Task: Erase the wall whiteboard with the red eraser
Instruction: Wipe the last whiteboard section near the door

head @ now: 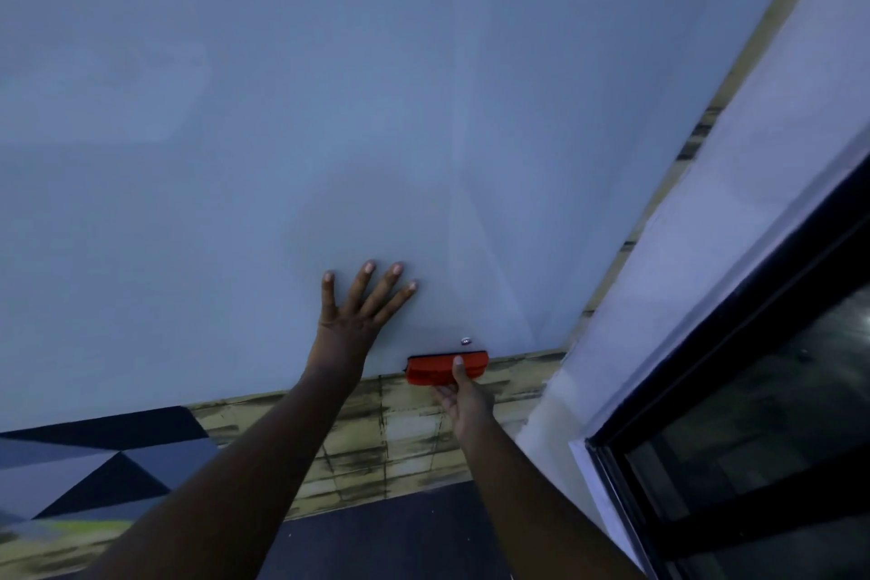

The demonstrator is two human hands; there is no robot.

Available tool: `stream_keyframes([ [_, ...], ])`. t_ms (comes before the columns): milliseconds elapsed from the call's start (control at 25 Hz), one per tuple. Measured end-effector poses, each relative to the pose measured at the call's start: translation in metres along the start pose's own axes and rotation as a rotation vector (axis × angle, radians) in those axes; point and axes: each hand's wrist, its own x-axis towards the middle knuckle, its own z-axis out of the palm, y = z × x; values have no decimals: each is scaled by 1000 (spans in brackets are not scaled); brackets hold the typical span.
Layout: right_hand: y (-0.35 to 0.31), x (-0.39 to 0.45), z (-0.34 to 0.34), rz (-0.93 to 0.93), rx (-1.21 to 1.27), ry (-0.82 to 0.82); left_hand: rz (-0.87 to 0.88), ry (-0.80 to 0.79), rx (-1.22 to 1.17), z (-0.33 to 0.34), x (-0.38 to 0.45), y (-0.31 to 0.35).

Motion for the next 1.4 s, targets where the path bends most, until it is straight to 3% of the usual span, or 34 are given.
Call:
stream_keyframes([
  [200, -66, -1, -35, -216, -113, 92, -91, -161, -158, -23, -4, 20],
  [360, -95, -32, -60, -326, -193, 46, -146, -70, -348, -53, -19, 36],
  [640, -85, -68, -115, -400, -490, 41, -288, -206, -352, -83, -90, 30],
  [760, -95, -97, -132, -537, -620, 43, -350, -262, -317, -110, -119, 25],
  [1000, -102, -152, -150, -771, -862, -73, -533, -297, -273, -169, -168, 29],
  [1280, -30, -218, -144, -1027, -1177, -278, -627, -239, -212, -218, -267, -7],
  [1400, -11, -248, -122, -1181, -1269, -374, -755, -304, -209, -236, -313, -39],
])
